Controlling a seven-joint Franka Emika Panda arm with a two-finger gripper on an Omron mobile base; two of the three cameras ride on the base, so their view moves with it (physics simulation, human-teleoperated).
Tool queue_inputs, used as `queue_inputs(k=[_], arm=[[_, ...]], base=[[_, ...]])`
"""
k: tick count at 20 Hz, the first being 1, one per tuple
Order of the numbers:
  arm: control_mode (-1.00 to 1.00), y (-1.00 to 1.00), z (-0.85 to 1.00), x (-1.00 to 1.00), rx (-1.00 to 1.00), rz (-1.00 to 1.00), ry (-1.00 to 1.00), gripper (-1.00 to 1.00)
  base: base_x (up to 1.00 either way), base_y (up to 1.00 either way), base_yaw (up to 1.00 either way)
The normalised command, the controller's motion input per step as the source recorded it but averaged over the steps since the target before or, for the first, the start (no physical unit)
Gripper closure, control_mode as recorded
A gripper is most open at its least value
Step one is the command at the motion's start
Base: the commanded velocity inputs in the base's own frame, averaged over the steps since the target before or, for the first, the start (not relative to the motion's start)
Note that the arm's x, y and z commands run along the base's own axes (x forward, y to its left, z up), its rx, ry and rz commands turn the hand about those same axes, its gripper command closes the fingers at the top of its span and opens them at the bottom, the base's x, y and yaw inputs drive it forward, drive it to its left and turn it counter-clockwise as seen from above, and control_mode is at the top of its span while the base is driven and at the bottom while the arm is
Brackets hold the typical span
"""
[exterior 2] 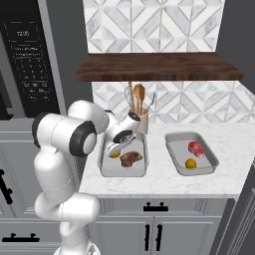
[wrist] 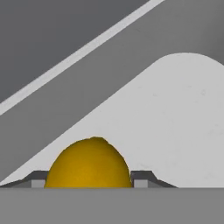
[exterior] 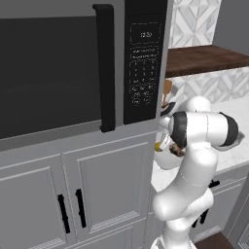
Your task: Place one lemon and one steak in each tupperware on the nearby counter, to pack two identical lunches.
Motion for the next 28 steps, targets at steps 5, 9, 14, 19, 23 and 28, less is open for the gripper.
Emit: queue_inputs(k=[5,9,14,19,23,28], arm=[[-1.0,0.05,-0.3,0.02,0.02,0.01,0.0,-1.0],[-1.0,0.05,-0.01,0.0,0.0,0.0,0.0,-1.0],[-1.0,0.0,0.06,-0.04,0.0,0.0,-0.02,-1.0],[-1.0,0.0,0.27,-0.16,0.0,0.01,-0.12,-1.0],[-1.0,0.0,0.09,-0.19,0.0,0.04,-0.26,-1.0],[-1.0,-0.02,-0.43,0.19,0.0,0.16,-0.07,-1.0]], base=[[0.0,0.0,0.0],[0.0,0.0,0.0],[0.0,0.0,0.0],[0.0,0.0,0.0],[0.0,0.0,0.0],[0.0,0.0,0.0]])
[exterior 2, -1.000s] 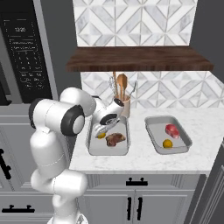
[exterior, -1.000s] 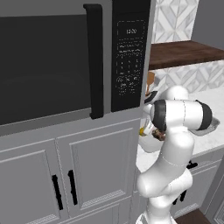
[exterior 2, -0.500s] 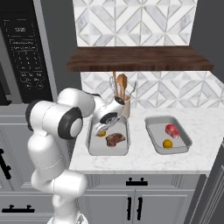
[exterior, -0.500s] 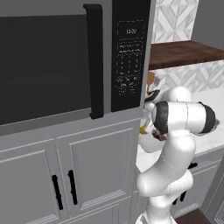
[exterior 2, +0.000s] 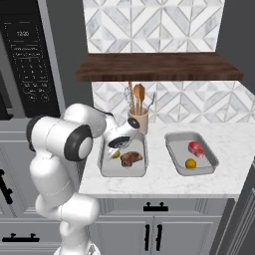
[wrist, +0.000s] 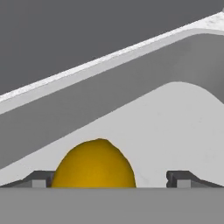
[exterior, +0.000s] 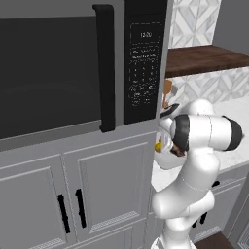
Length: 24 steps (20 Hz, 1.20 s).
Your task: Place one lemon and one steak in each tupperware on the nearby counter, to pack two identical lunches.
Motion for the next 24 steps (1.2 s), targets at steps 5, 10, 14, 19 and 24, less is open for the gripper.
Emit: queue_inputs(k=[5,10,14,19,24], arm=[[-1.0,-0.13,-0.33,0.11,0.02,0.32,-0.13,-1.0],[-1.0,0.01,-0.24,0.39,0.0,0.09,-0.12,-1.0],[-1.0,0.0,-0.07,0.43,0.0,0.07,-0.05,-1.0],[-1.0,0.0,-0.1,-0.65,0.0,0.11,-0.15,-1.0],[-1.0,-0.07,0.11,-0.91,0.0,0.13,-0.22,-1.0]], base=[[0.0,0.0,0.0],[0.0,0.0,0.0],[0.0,0.0,0.0],[0.0,0.0,0.0],[0.0,0.0,0.0]])
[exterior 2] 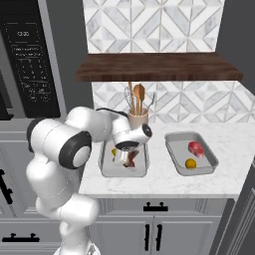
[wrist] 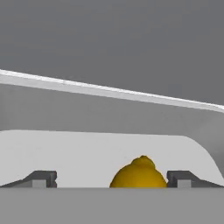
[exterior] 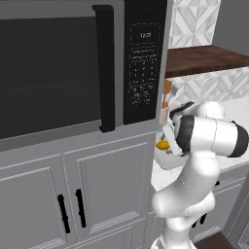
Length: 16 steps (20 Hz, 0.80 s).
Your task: Place one lemon and one steak in each tupperware on the nearby counter, to pack two identical lunches.
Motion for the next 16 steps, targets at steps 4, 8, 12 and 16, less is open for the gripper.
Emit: queue_inputs(k=[4,8,12,16], arm=[[-1.0,0.0,0.71,-0.34,0.0,0.05,-0.23,-1.0],[-1.0,0.0,0.9,-0.43,0.0,0.04,-0.23,-1.0],[-1.0,0.0,0.78,-0.71,0.0,0.01,-0.31,-1.0],[-1.0,0.03,0.92,-0.69,-0.01,0.0,-0.31,-1.0]], base=[[0.0,0.0,0.0],[0.0,0.0,0.0],[0.0,0.0,0.0],[0.0,0.0,0.0]])
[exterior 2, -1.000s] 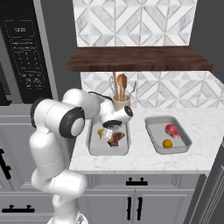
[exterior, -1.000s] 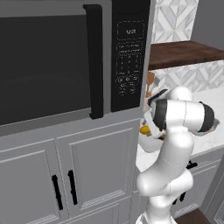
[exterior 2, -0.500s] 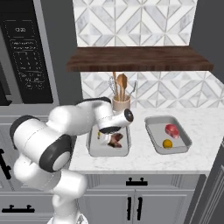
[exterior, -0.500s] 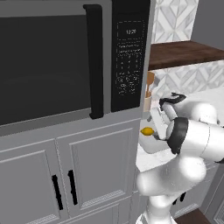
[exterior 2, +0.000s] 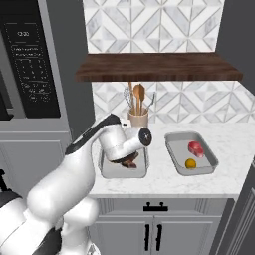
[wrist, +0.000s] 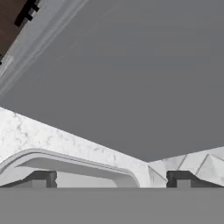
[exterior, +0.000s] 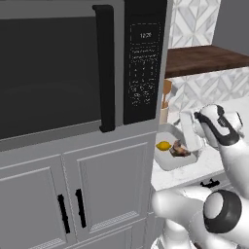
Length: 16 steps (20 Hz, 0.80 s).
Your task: Place one lemon and one steak in each tupperware on the nearby counter, to pack two identical lunches.
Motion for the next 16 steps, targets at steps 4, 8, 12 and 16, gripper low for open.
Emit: queue_inputs(k=[4,8,12,16], arm=[[-1.0,0.2,1.0,-0.6,-0.04,0.0,-0.37,-1.0],[-1.0,0.14,1.0,-0.34,-0.02,0.0,-0.39,-1.0],[-1.0,0.0,0.99,-0.81,-0.01,0.0,-0.48,-1.0],[-1.0,0.0,1.0,-0.8,0.0,0.0,-0.4,-1.0]], base=[[0.0,0.0,0.0],[0.0,0.0,0.0],[0.0,0.0,0.0],[0.0,0.0,0.0]])
